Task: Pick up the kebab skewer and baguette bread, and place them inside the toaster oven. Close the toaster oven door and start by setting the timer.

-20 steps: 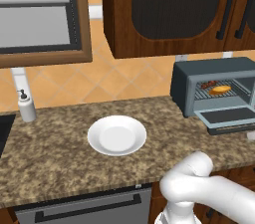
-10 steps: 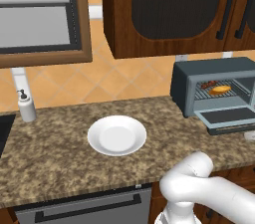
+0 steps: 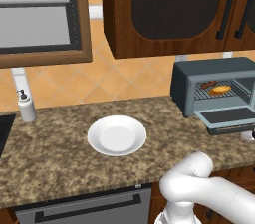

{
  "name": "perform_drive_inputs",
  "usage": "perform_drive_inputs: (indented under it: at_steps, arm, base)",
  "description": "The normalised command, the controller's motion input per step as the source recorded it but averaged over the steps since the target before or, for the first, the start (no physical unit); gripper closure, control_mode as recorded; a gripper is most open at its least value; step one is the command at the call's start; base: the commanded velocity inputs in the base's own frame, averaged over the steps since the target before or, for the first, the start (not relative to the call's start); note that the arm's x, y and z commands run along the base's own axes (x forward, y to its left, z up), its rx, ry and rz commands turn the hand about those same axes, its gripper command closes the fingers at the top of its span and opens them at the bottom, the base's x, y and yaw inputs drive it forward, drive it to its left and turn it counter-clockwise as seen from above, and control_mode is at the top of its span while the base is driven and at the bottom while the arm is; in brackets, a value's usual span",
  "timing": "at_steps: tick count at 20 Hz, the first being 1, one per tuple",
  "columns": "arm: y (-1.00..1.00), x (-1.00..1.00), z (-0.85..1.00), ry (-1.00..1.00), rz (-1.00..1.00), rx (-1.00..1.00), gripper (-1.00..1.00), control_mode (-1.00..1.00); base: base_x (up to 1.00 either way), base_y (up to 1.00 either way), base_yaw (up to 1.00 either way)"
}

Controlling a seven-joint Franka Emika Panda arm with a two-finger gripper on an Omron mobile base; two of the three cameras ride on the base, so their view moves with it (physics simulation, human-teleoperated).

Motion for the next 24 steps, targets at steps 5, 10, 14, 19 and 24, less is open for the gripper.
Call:
perform_drive_inputs:
  at_steps: [5, 10, 14, 19, 24]
  arm:
    - [0.0, 0.45, 0.1, -0.03, 0.0, 0.0, -1.0, -1.0]
    - [0.0, 0.38, 0.39, -0.06, 0.0, 0.02, -1.0, -1.0]
    - [0.0, 0.32, 0.46, -0.05, 0.02, 0.05, -1.0, -1.0]
    - [0.0, 0.37, 0.59, -0.04, 0.05, 0.08, -1.0, -1.0]
    - [0.0, 0.39, 0.76, -0.11, 0.1, 0.07, -1.0, -1.0]
  base:
    - [0.0, 0.0, 0.0]
    - [0.0, 0.0, 0.0]
    - [0.0, 0.0, 0.0]
    - [0.0, 0.0, 0.0]
    - [0.0, 0.0, 0.0]
